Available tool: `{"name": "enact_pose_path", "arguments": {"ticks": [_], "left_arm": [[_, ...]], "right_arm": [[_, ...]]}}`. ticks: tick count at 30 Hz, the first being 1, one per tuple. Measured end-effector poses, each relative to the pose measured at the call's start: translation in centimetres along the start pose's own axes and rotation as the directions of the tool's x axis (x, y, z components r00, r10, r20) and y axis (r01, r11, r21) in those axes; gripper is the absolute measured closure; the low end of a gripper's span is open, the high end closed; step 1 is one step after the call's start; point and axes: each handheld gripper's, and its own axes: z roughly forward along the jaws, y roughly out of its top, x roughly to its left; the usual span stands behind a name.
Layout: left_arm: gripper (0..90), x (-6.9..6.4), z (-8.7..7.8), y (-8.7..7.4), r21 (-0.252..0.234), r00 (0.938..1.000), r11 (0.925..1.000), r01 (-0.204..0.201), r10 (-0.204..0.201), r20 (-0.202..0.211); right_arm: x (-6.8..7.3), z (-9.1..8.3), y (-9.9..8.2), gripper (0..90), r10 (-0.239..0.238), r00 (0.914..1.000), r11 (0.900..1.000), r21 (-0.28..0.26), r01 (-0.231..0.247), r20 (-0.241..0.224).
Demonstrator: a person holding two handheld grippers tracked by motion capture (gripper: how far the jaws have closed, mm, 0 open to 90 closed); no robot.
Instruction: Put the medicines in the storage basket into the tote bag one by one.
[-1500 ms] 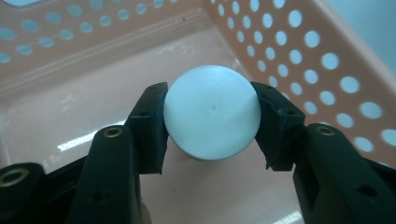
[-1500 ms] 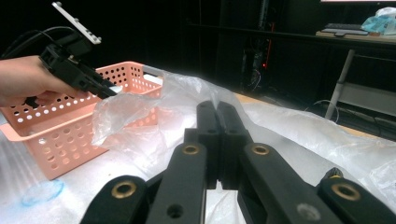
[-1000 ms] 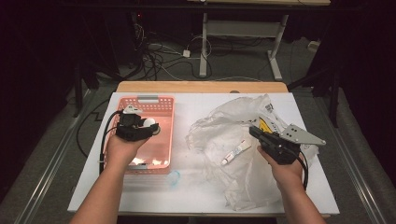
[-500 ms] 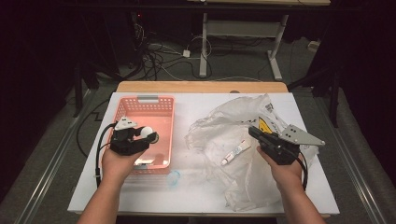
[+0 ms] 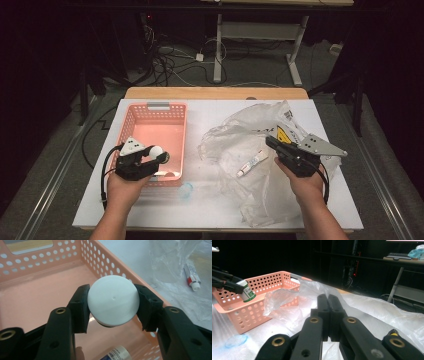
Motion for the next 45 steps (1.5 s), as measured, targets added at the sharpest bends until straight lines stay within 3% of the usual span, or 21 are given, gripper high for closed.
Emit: {"name": "enact_pose_path", "arguments": {"ticks": [8, 24, 31, 45], "left_arm": [[48.6, -0.6, -1.1, 0.0, -0.037, 0.9996, 0.9993, -0.003, 0.004, 0.028], [48.6, -3.0, -1.1, 0.9, -0.077, 0.9929, 0.9965, -0.033, 0.042, 0.111], [48.6, -4.7, -1.1, 1.4, -0.091, 0.9850, 0.9935, -0.069, 0.082, 0.152], [48.6, -7.6, 0.3, 1.5, -0.089, 0.9673, 0.9900, -0.109, 0.126, 0.220]], "right_arm": [[0.1, 0.1, -0.1, 90.0, 0.003, 1.0000, 1.0000, 0.004, -0.003, -0.002], [0.3, 0.1, 0.0, 90.0, 0.001, 1.0000, 1.0000, 0.005, -0.001, -0.008], [0.3, 0.0, 0.1, 90.0, -0.002, 1.0000, 1.0000, -0.001, 0.002, -0.006], [0.3, 0.0, 0.1, 90.0, -0.008, 0.9999, 1.0000, -0.003, 0.008, -0.009]]}}
